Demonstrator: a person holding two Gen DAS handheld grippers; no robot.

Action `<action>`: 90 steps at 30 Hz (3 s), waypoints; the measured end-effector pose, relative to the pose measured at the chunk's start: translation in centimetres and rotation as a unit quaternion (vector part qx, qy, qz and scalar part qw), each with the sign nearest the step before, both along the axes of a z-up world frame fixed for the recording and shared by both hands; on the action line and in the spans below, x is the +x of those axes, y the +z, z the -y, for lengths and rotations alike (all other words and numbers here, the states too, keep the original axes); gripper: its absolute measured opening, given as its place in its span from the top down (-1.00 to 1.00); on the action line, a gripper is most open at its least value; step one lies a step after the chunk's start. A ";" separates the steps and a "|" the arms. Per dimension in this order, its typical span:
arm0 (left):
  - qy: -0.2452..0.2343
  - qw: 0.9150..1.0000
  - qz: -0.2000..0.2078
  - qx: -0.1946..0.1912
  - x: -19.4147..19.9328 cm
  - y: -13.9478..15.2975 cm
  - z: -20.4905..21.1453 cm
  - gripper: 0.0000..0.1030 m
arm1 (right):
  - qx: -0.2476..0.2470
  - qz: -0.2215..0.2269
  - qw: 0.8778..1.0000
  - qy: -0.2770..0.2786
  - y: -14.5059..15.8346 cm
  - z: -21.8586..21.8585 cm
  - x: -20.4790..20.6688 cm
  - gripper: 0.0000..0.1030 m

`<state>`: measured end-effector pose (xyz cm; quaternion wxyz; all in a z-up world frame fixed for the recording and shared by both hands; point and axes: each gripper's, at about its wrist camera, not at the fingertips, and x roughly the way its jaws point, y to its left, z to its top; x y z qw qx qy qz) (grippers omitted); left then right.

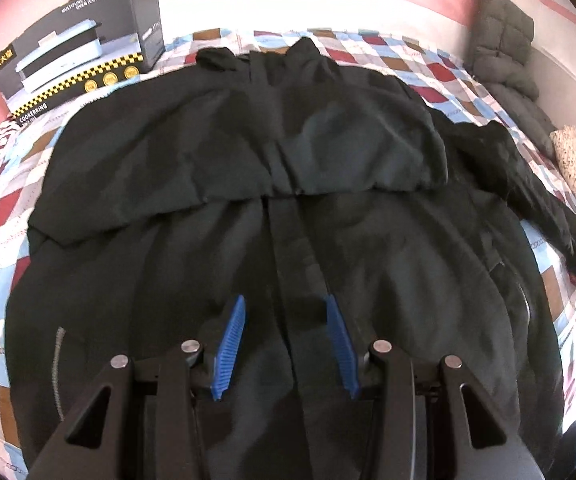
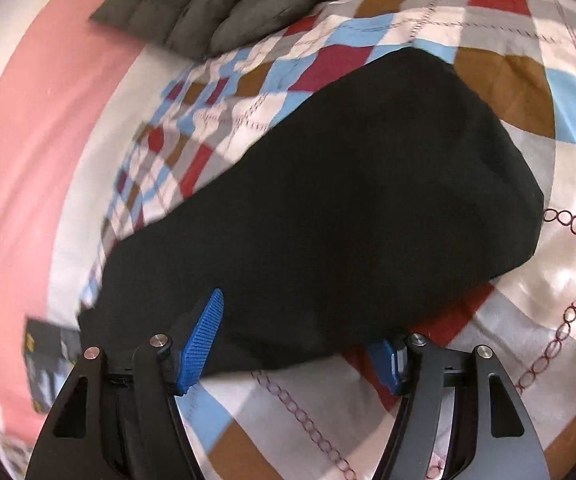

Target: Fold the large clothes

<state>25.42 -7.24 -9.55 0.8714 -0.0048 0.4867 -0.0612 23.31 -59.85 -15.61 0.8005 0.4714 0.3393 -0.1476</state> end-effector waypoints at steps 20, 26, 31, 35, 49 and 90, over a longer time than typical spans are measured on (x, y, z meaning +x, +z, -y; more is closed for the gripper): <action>0.087 0.996 0.006 -0.024 -1.0 0.5 -7.0 0.12 | -0.128 0.081 0.987 0.062 15.2 -4.4 3.0 0.74; 0.112 0.993 0.014 -0.036 -2.0 0.6 -9.8 0.12 | -0.156 0.147 0.965 0.152 22.0 -11.7 5.7 0.74; 0.133 0.990 0.019 -0.039 -2.8 0.4 -12.3 0.12 | -0.179 0.176 0.937 0.245 25.0 -20.2 8.7 0.74; 0.148 0.988 0.017 -0.041 -3.3 -0.3 -14.1 0.12 | -0.193 0.178 0.913 0.311 25.0 -27.2 10.9 0.74; 0.135 0.989 0.034 -0.040 -4.2 -1.9 -14.8 0.06 | -0.216 0.030 0.840 0.497 9.6 -46.7 16.2 0.51; 0.128 0.990 0.053 0.009 10.5 1.2 -13.0 0.92 | -0.207 0.021 0.895 0.394 5.2 -28.9 14.5 0.67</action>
